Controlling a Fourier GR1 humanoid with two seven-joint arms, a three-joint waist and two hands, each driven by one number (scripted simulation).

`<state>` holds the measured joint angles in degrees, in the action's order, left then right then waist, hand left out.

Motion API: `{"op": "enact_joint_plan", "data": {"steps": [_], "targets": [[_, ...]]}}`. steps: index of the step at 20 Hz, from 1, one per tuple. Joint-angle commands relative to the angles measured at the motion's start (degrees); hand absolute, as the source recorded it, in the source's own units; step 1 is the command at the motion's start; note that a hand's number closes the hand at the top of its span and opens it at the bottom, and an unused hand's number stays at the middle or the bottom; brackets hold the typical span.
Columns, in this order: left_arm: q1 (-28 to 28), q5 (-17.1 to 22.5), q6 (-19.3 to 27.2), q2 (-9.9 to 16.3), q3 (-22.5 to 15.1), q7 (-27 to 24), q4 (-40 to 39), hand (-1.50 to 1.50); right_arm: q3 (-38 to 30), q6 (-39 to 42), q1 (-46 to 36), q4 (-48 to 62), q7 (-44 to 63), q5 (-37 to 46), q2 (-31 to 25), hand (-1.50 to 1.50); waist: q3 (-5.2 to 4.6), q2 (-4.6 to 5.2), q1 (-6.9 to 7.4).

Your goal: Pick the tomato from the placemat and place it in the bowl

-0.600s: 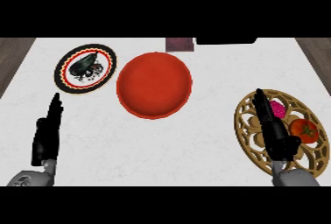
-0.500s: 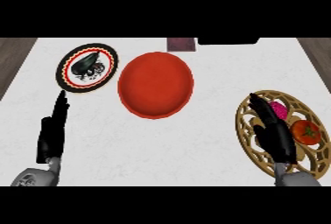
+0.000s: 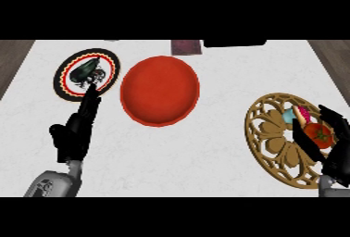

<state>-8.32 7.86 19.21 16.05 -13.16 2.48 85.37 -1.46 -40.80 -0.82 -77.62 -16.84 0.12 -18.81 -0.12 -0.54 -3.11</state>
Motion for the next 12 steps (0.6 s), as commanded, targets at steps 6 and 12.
{"op": "enact_joint_plan", "data": {"steps": [6, 12], "targets": [[-0.90, 1.68, -3.65, -1.54, -0.19, -0.78, 1.04, 0.00, -4.36, -13.20, 12.02, -16.58, -19.37, 1.85, 9.89, -1.50, 0.09, 0.28, 1.88], [1.69, -0.46, -2.00, -3.59, -3.22, 1.79, 6.37, 0.00, -0.37, -20.68, 19.20, -25.27, 6.08, 18.45, 7.61, -1.50, -0.08, 0.46, 3.10]]}}
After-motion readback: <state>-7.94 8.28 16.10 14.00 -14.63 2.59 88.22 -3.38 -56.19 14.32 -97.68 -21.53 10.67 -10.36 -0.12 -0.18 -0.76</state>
